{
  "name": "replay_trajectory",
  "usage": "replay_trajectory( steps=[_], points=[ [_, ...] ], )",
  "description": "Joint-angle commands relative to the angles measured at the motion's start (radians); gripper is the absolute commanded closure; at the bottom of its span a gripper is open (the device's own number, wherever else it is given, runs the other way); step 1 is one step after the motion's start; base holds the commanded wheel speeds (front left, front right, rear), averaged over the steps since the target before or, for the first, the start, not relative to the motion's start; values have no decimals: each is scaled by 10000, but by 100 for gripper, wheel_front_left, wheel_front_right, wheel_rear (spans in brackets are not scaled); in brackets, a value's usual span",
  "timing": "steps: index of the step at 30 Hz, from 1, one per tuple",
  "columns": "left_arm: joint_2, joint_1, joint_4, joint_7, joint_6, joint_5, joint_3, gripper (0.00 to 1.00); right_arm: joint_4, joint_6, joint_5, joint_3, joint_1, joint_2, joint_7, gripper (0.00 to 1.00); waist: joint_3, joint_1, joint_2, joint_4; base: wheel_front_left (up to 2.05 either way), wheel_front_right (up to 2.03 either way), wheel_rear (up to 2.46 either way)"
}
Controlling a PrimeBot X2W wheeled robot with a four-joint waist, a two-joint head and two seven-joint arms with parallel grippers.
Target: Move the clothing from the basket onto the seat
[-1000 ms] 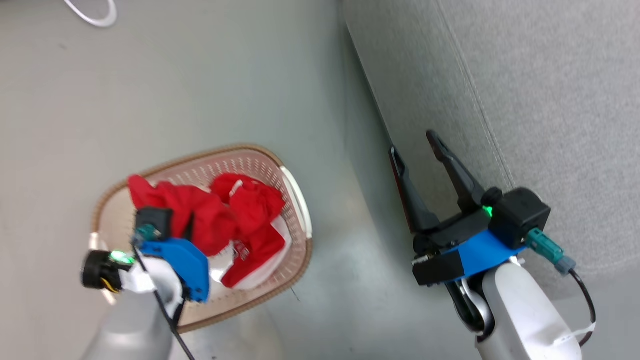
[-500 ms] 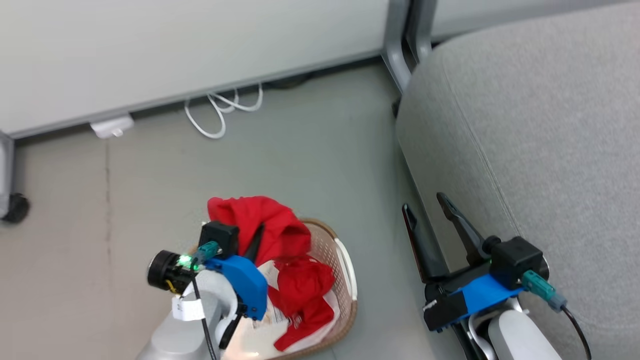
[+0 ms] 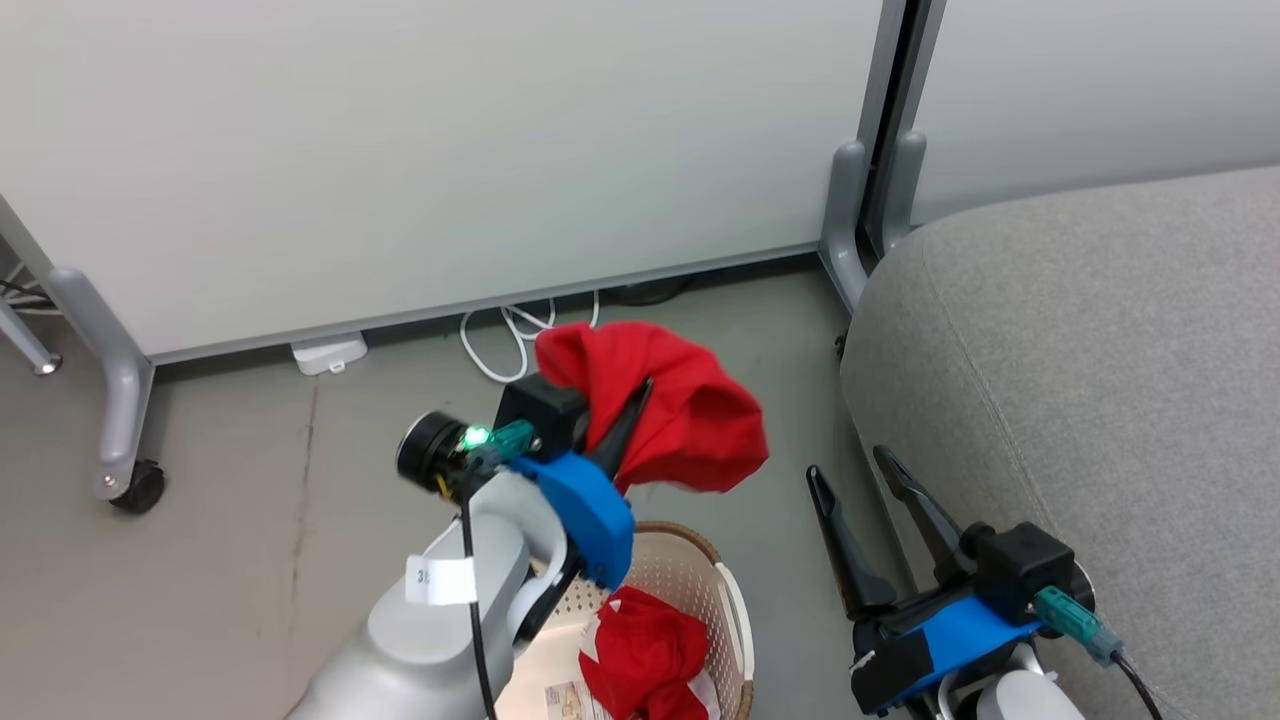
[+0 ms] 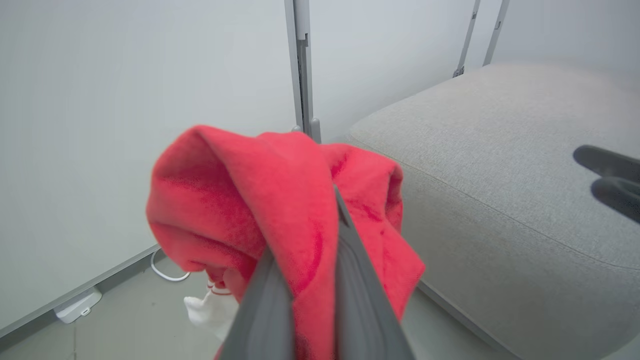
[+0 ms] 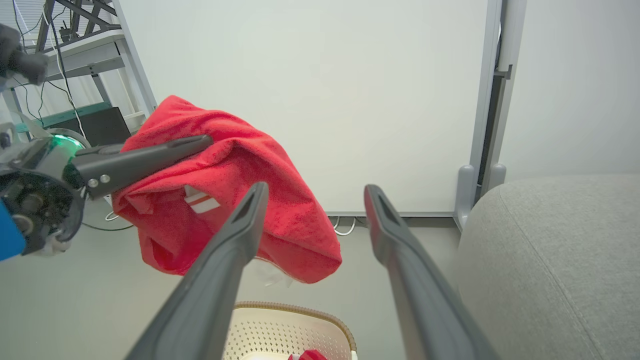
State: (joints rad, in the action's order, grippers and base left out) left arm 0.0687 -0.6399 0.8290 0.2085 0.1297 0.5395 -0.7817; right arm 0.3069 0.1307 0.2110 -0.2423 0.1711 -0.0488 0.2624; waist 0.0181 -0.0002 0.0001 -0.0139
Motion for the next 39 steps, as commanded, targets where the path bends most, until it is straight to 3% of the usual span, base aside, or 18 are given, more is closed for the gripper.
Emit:
replay_trajectory(
  steps=[1, 10, 28, 39],
  points=[
    [-8, -311, -230, -71, 5, 154, -129, 100, 42, 1, 5, -24, -218, -28, 38, 0, -174, 2, -1, 61, 0, 0, 0],
    [-89, -1099, -1071, -653, 6, 837, -648, 100, 94, 1, -9, -284, -316, -28, -26, 0, -339, 2, -1, 98, 0, 0, 0],
    [-94, -1013, -975, -627, 6, 1298, -868, 100, 189, 1, -174, -438, -3, -28, -216, 0, -245, 2, -1, -118, 0, 0, 0],
    [-150, -853, -1028, -562, -21, 1475, -1142, 100, 1331, 1, -862, -414, 1343, -28, -642, 0, -115, 2, -1, -53, 0, 0, 0]
  ],
)
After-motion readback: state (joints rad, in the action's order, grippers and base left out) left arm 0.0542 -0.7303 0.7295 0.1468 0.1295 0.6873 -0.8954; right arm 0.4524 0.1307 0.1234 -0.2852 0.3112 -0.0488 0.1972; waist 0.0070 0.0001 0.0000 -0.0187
